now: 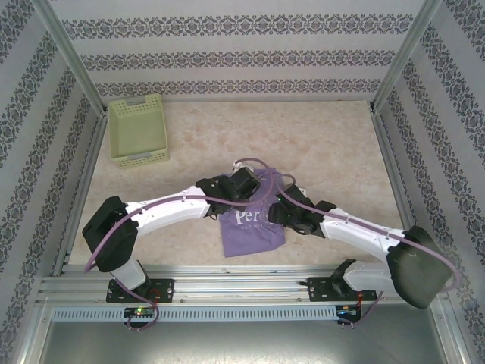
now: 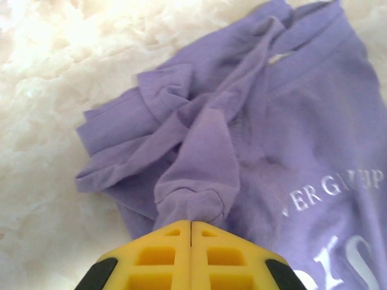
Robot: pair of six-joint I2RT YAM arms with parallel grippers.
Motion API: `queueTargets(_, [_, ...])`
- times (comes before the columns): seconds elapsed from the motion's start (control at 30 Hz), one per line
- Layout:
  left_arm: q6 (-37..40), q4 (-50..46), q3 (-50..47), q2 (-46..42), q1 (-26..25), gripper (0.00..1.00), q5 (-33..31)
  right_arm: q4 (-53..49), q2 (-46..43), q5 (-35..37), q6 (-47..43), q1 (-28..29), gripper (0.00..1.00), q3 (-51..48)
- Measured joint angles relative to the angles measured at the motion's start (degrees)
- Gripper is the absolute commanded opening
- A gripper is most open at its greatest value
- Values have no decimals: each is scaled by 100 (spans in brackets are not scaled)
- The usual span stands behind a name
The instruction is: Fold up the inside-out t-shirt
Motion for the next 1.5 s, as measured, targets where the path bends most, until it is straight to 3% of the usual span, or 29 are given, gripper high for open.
queueTargets(0.33, [-17,-11,177,61,1261,6,608,101,949,81,-13,87,65,348])
queueTargets(0.4, [-63,2,304,264,1565,14,822,101,1027,109,-13,87,64,350])
queueTargets(0.5, [-186,-7,516,780,1950,38,1093,94,1056,127,-33,87,64,372])
queueTargets(0.63, [-306,-120,638,1279,2249,59,1172,68,1056,153,-116,87,64,420])
queueTargets(0.83, [-83,-155,210,551,2070,64,1016,39,1054,197,-162,83,65,476])
queueTargets(1.0, [411,223,-352,-605,1106,68,874,35,1054,212,-162,81,65,483])
queueTargets(1.1, [695,507,-575,-782,776,68,1029,35,1051,212,-160,74,65,483])
queueTargets(1.27, [975,614,-601,-212,763,66,1110,37,1036,212,-157,72,65,481])
queueTargets(1.4, [1099,612,-468,420,776,53,992,42,975,212,-151,70,65,470])
queueTargets(1.5, [1169,605,-295,654,828,31,887,39,922,212,-140,70,65,426])
